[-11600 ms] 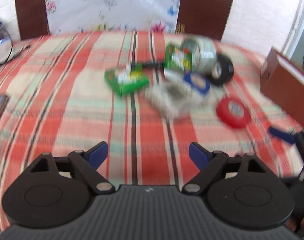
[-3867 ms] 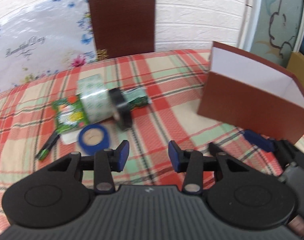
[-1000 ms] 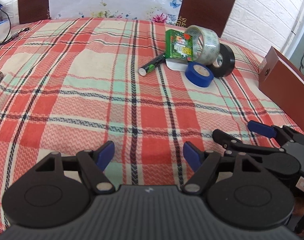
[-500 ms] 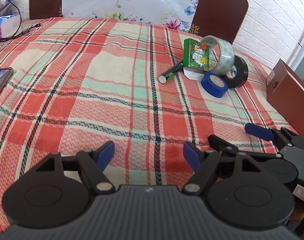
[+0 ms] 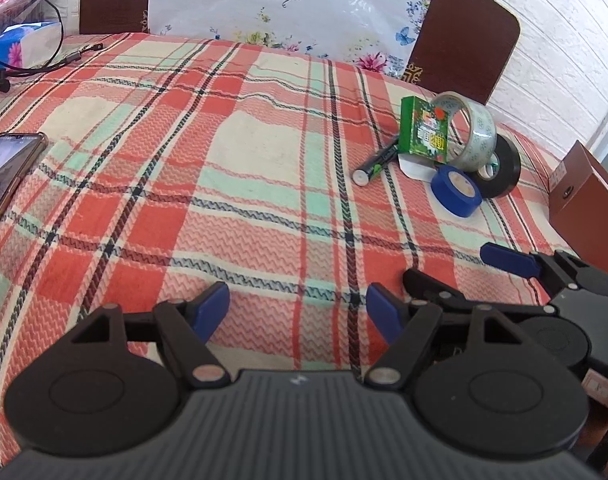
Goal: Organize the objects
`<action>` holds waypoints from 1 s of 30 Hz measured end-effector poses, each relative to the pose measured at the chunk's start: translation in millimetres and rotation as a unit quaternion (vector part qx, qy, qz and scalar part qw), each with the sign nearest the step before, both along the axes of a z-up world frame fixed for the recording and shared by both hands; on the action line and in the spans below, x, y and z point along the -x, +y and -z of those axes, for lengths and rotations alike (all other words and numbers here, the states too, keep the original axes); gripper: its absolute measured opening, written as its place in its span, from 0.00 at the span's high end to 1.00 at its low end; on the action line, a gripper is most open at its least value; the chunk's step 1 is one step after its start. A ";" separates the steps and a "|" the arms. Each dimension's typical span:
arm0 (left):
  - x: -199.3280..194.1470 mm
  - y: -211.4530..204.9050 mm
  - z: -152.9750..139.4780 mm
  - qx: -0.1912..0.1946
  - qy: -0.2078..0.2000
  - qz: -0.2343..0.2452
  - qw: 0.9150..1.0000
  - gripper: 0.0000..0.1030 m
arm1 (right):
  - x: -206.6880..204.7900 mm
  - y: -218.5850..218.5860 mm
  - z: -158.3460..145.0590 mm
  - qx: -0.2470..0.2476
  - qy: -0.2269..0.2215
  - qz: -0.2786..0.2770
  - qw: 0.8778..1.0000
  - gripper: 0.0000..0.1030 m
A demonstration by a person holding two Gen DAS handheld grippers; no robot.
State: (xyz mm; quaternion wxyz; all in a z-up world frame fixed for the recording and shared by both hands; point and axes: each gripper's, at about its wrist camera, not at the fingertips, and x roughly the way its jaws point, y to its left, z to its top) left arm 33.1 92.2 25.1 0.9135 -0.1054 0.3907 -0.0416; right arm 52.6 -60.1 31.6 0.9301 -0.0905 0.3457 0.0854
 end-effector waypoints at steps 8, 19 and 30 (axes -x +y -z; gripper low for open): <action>-15.1 30.0 -5.2 0.024 -0.005 -0.027 0.999 0.26 | -24.4 4.5 -3.3 -0.016 -0.001 0.002 1.000 0.20; -36.9 -13.5 -24.9 -0.017 -0.032 0.044 0.998 0.25 | -22.8 -8.3 -0.2 -0.006 -0.006 0.013 1.000 0.19; -28.8 -45.3 -20.1 -0.028 -0.020 0.081 0.996 0.25 | -6.2 -46.7 -0.9 0.001 -0.015 0.060 0.998 0.17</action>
